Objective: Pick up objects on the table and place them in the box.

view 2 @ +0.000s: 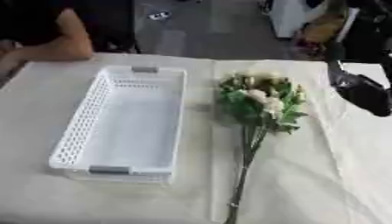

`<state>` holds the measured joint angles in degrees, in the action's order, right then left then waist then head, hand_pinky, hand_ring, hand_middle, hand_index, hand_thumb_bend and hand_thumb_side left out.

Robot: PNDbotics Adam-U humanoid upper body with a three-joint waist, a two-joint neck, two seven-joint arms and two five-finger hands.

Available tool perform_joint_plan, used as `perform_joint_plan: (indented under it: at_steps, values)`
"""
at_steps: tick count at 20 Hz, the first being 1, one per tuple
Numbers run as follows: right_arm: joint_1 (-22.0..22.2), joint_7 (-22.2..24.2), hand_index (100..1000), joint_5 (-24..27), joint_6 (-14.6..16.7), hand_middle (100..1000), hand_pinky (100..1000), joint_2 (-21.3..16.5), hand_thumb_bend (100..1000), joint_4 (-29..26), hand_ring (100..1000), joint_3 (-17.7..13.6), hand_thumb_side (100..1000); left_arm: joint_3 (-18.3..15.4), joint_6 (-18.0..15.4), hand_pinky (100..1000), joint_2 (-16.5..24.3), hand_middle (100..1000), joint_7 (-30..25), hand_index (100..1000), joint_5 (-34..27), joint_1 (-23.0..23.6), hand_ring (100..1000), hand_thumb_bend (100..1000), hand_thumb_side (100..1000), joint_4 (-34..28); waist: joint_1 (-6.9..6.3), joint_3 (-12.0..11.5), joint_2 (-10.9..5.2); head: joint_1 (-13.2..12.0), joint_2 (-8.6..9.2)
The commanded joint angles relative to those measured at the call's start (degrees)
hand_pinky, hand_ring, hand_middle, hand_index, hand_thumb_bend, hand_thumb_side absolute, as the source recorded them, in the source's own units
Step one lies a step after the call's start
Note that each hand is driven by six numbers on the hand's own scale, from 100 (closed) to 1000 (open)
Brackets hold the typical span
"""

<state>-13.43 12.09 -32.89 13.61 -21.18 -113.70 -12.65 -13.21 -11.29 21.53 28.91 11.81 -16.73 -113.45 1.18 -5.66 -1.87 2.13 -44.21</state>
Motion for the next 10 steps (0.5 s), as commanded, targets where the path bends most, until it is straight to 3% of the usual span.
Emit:
perform_joint_plan:
  at_steps: [1, 10]
  values:
    - [-0.34, -0.08, 1000, 0.05, 0.09, 881, 833, -1.22, 100, -0.90, 976, -0.37, 421, -0.24, 0.07, 595, 1.04, 866, 0.06, 858, -0.21, -0.97, 748, 157, 805, -1.14, -0.08, 0.05, -0.32, 0.59, 0.09]
    - [-0.35, 0.03, 1000, 0.04, 0.19, 877, 829, -1.28, 100, -0.90, 972, -0.31, 419, -0.09, 0.19, 595, 1.08, 865, -0.37, 857, -0.06, -1.17, 747, 156, 807, -1.14, -0.03, 0.05, -0.36, 0.60, 0.09]
